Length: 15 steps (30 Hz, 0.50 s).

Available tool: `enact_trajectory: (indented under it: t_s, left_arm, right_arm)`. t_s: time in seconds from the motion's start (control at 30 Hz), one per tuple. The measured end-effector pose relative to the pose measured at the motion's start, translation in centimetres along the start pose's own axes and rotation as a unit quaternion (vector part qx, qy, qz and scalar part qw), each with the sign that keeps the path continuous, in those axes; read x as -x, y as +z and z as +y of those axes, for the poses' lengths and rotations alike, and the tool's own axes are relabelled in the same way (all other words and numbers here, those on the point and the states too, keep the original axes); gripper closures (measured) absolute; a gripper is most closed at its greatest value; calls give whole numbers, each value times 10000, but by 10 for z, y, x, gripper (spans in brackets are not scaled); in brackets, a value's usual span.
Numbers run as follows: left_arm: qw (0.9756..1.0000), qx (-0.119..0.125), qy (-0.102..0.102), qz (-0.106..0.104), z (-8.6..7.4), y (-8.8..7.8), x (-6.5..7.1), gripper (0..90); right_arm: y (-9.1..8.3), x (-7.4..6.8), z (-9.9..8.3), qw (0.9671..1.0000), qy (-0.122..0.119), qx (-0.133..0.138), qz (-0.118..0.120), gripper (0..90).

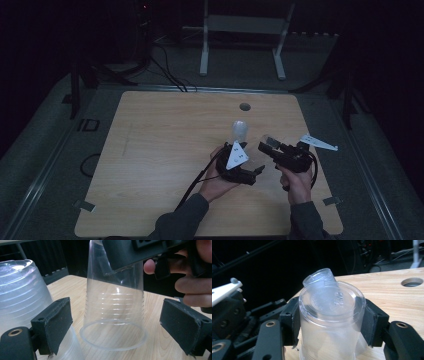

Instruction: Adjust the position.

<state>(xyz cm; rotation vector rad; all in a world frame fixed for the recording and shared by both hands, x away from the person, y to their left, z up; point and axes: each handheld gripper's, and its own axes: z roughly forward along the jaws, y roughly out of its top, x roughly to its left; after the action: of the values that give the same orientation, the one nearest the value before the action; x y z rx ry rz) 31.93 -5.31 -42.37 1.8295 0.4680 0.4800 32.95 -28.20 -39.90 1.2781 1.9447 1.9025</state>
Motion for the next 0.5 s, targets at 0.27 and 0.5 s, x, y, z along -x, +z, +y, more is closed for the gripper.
enact_trajectory:
  t_s: [0.27, 0.5]
  left_arm:
    - [10000, 87, -31, -15, 0, 1, 0, 113]
    - [9998, 172, -34, 4, 1, 2, 1, 129]
  right_arm:
    - [-1, 4, 0, 9992, 295, 66, 246, 412]
    - [-2, 9, -2, 9971, 569, 138, 484, 413]
